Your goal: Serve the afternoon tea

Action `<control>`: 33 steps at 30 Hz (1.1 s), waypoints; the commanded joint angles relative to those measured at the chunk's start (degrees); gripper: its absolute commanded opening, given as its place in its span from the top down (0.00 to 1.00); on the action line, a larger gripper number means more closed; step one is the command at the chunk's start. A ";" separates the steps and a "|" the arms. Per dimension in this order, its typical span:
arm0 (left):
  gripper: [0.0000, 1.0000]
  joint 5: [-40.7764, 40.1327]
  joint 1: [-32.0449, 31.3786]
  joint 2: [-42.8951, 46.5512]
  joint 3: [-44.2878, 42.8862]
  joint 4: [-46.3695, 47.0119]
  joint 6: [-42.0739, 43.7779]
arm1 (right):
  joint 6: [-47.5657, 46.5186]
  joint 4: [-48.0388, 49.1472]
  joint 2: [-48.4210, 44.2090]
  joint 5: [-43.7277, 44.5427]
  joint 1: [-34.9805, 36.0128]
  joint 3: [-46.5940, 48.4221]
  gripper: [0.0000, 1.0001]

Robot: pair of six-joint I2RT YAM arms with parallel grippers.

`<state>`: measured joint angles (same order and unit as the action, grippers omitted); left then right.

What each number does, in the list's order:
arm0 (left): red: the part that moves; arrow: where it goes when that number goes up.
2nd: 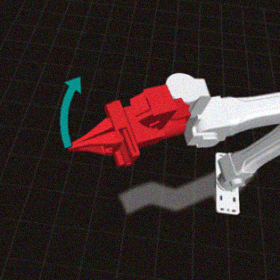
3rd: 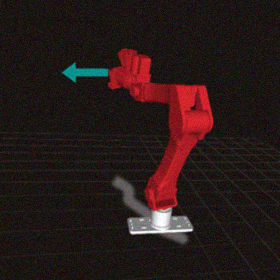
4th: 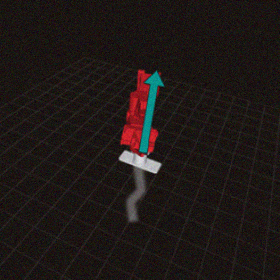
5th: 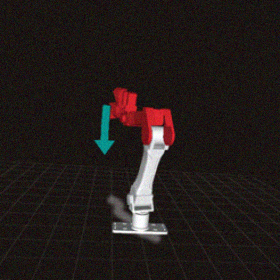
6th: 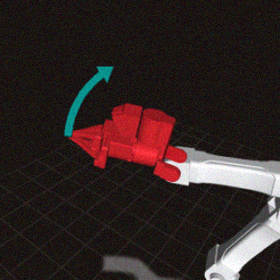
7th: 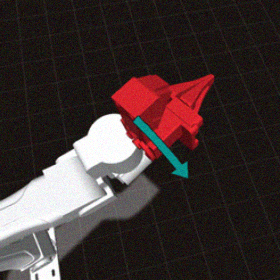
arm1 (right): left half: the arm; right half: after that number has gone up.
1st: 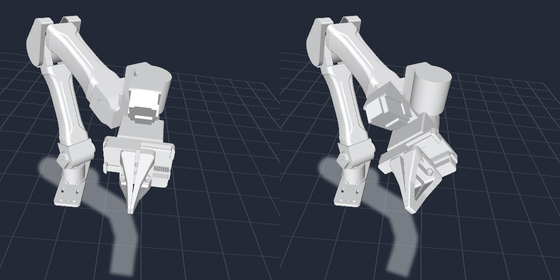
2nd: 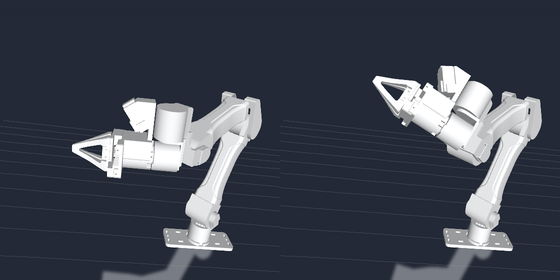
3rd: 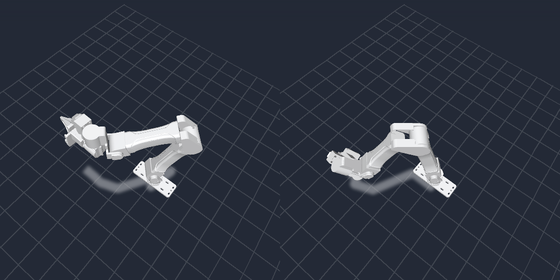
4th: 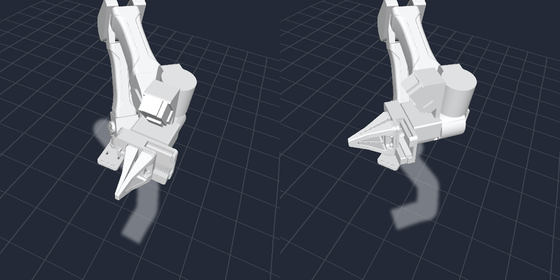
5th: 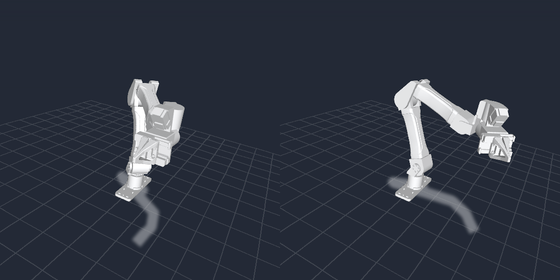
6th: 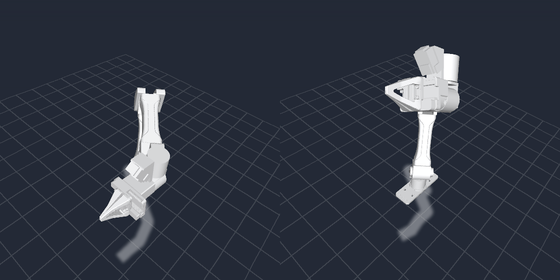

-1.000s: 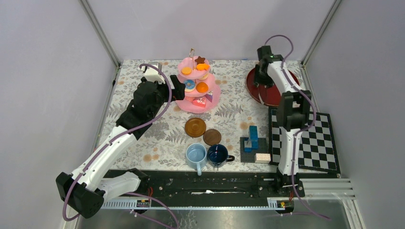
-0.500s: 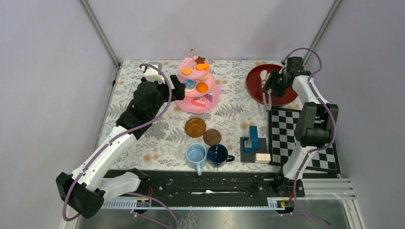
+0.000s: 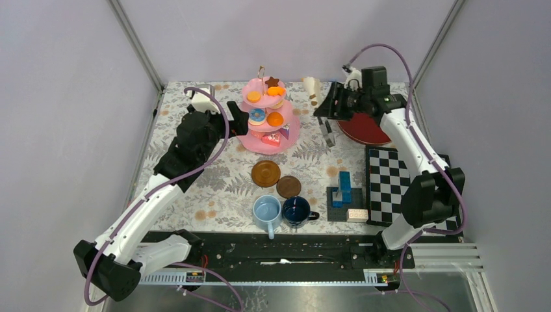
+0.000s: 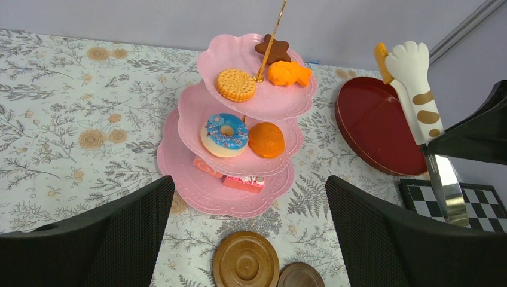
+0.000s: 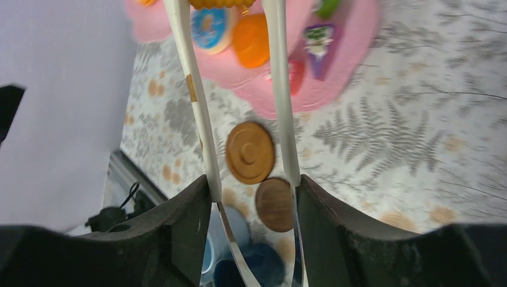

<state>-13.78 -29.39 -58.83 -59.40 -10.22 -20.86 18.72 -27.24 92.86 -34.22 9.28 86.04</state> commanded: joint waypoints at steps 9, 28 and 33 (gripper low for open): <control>0.01 -0.78 0.21 1.70 -0.02 2.42 -0.14 | 1.08 -5.31 3.11 -2.19 10.85 13.21 0.87; 0.01 -0.81 0.21 1.96 0.00 2.43 0.21 | -5.28 -19.67 17.48 12.99 20.19 31.96 0.82; 0.01 -0.83 0.21 1.88 -0.02 2.34 0.21 | -6.05 -20.92 18.96 14.10 21.31 33.10 0.79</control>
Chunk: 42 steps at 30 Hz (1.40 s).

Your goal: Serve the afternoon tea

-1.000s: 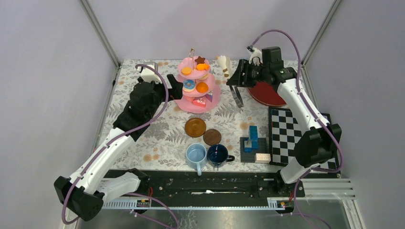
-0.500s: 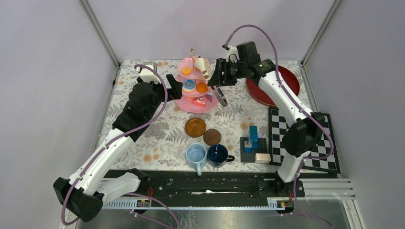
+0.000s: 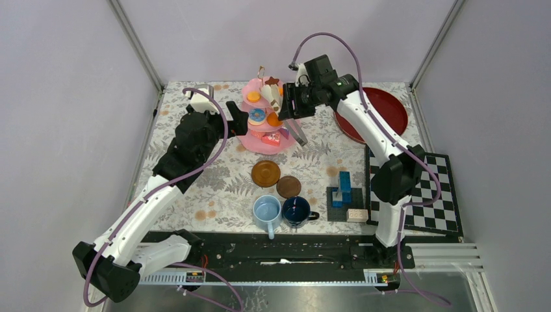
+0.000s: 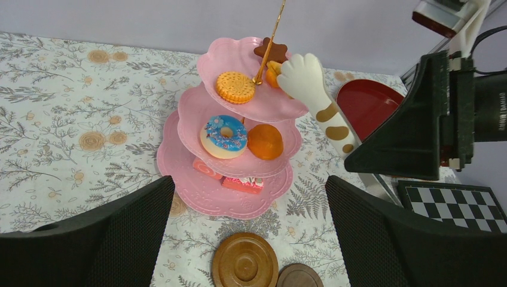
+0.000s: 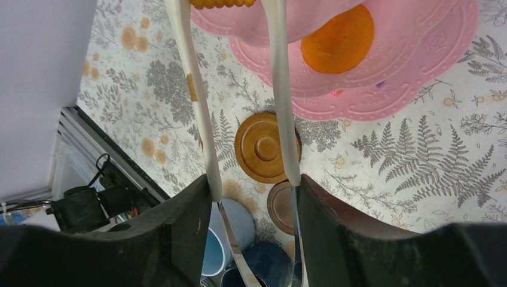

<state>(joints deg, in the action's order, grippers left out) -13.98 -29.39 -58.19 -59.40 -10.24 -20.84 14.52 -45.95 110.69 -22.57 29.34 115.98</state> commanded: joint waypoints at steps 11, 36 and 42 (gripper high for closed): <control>0.01 -0.50 0.21 1.23 -0.01 2.34 0.10 | -1.98 -2.55 0.70 5.88 1.68 2.28 0.73; 0.01 -0.47 0.21 1.46 -0.02 2.33 0.19 | -2.43 -5.29 3.60 6.44 2.65 9.14 0.42; 0.01 -0.48 0.25 1.50 -0.01 2.33 0.19 | -2.62 -5.48 4.11 6.71 2.82 9.90 0.39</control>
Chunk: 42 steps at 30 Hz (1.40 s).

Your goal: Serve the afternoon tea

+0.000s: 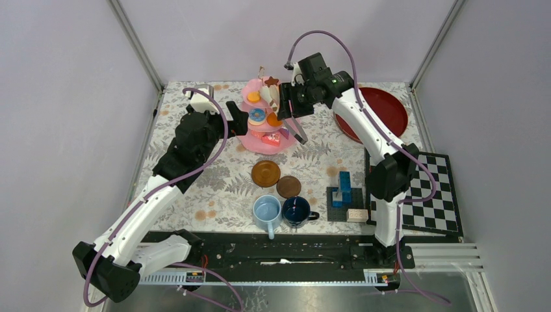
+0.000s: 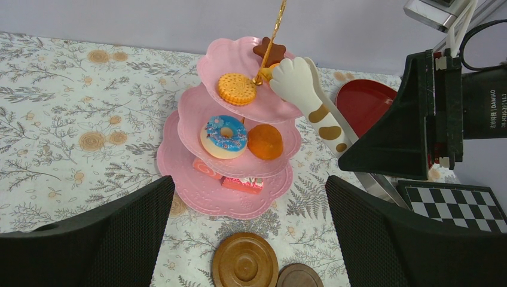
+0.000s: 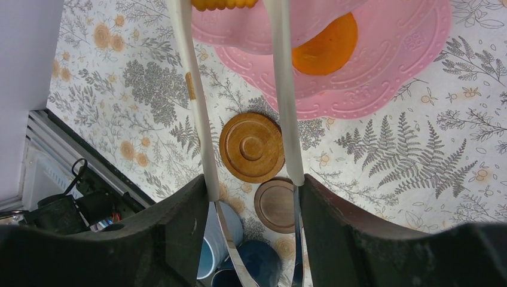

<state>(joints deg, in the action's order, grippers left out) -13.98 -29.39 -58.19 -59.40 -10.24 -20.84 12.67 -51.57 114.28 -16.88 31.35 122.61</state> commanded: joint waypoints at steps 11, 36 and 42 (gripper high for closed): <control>0.01 -0.70 0.21 1.60 0.00 2.33 0.19 | -0.84 0.08 0.21 2.74 1.20 4.44 0.36; 0.01 -0.13 -0.06 1.72 0.11 2.51 -0.16 | 1.62 12.15 -28.44 21.59 -23.18 -33.16 0.40; 0.01 -0.30 -0.06 1.64 0.07 2.50 -0.02 | 6.90 14.11 -22.62 24.52 -30.14 -37.52 0.39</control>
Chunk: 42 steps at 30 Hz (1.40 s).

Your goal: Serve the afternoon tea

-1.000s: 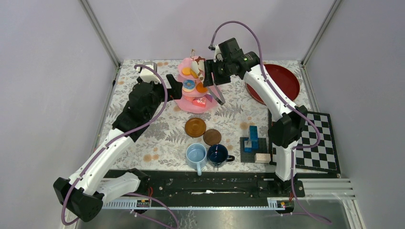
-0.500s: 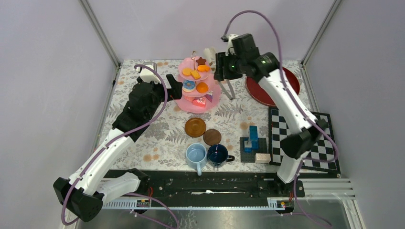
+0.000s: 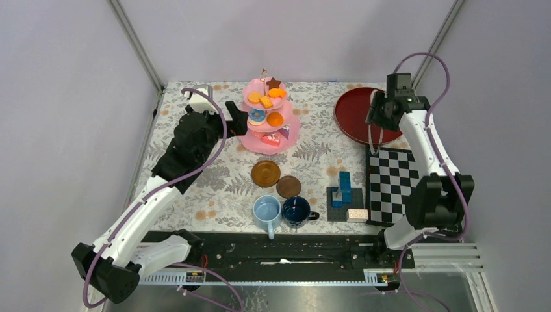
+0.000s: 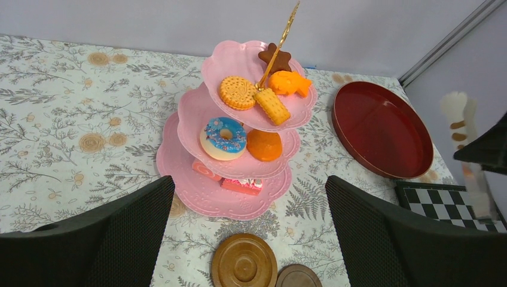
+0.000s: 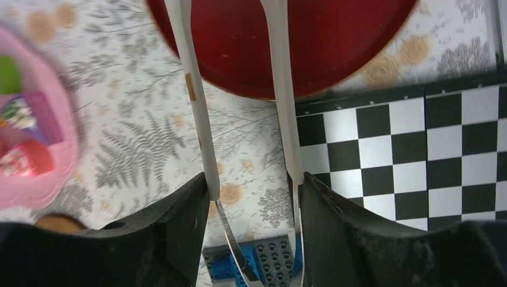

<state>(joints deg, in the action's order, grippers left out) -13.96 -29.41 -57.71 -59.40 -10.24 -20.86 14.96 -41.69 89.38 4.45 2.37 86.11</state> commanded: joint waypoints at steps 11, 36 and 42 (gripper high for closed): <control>0.01 -0.54 -0.12 1.02 0.17 2.51 0.12 | 11.82 5.65 22.63 3.63 -1.73 6.49 0.36; 0.01 -0.40 -0.33 -0.95 -3.28 -4.55 -3.81 | -0.67 3.48 14.85 6.54 3.14 10.03 0.00; 0.01 1.26 -0.30 4.01 0.66 -10.90 -9.48 | -2.46 5.09 2.60 6.89 15.59 3.30 0.00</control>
<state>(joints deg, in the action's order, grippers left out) -13.58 -29.58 -57.43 -59.59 -17.30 -25.98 14.85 -37.78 100.31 11.35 10.00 93.17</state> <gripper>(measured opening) 0.990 0.993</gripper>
